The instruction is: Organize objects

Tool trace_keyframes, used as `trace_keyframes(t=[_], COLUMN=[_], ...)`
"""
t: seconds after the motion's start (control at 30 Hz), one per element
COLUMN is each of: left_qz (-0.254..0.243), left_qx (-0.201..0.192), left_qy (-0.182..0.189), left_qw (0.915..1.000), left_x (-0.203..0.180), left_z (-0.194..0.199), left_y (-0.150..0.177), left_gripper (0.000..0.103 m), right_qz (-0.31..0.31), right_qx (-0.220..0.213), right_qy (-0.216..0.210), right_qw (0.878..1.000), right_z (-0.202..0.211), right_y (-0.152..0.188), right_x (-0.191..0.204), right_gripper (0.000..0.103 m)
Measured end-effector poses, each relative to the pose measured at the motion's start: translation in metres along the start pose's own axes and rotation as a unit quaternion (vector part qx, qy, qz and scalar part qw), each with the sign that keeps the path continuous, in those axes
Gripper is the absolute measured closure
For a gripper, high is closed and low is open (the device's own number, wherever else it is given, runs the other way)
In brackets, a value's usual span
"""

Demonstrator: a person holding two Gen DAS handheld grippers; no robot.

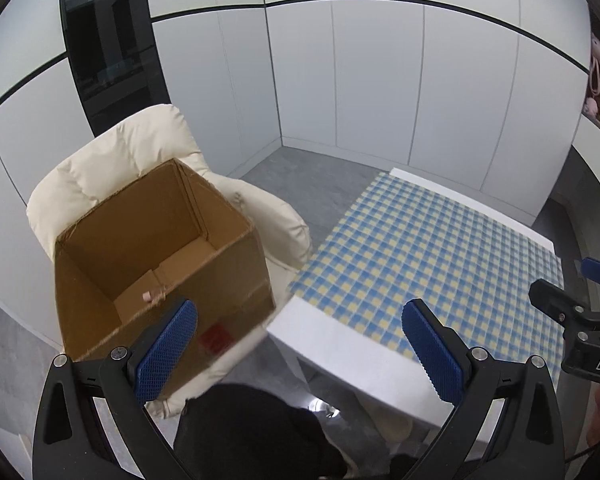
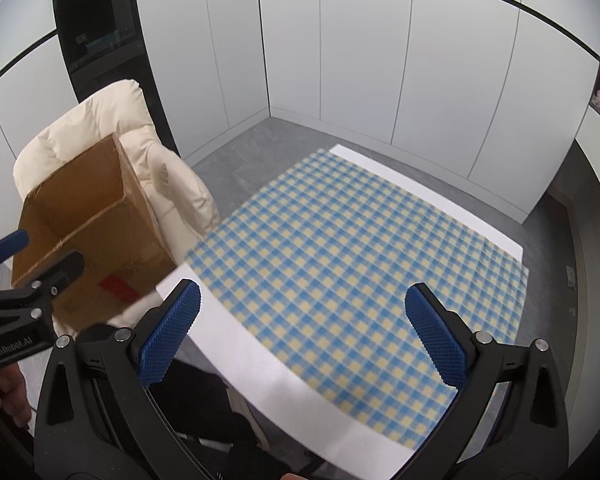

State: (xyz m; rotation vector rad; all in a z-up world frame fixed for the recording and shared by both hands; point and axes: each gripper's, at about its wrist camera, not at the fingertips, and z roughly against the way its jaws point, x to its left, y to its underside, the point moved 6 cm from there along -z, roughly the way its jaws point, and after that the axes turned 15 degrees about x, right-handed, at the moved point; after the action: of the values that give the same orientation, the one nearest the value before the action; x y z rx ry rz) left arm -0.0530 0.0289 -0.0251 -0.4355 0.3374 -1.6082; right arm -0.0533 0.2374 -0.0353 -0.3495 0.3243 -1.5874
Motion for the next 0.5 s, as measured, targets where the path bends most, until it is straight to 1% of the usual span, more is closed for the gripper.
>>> trace_keyframes(t=[0.07,0.13,0.17,0.23,0.43,0.5], left_qz=[0.0,0.01,0.016,0.024,0.036,0.031], left_qx=[0.005,0.011,0.016,0.022,0.073,0.078], left_qy=[-0.001,0.007,0.016,0.017,0.019,0.014], left_qw=[1.0,0.9999,0.9996,0.9993,0.9965,0.9964], left_x=[-0.002,-0.003,-0.004,-0.004,-0.005,-0.007], left_z=[0.004,0.005,0.007,0.007,-0.009,-0.01], left_y=[0.006,0.01,0.013,0.018,0.034,0.037], left_gripper=[0.001,0.001,0.001,0.001,0.001,0.001], right_qz=[-0.005,-0.009,-0.013,-0.02,-0.019,-0.015], right_qx=[0.01,0.018,0.019,0.024,0.037,0.042], right_qy=[0.004,0.003,0.003,0.002,-0.011,-0.015], right_qw=[1.0,1.0,1.0,1.0,0.999,0.999], right_z=[0.004,0.007,0.008,0.011,0.01,0.009], right_y=[0.017,0.029,0.033,0.04,0.049,0.052], right_x=[-0.004,-0.007,-0.009,-0.012,-0.013,-0.011], right_gripper=[0.0,0.0,0.0,0.0,0.0,0.0])
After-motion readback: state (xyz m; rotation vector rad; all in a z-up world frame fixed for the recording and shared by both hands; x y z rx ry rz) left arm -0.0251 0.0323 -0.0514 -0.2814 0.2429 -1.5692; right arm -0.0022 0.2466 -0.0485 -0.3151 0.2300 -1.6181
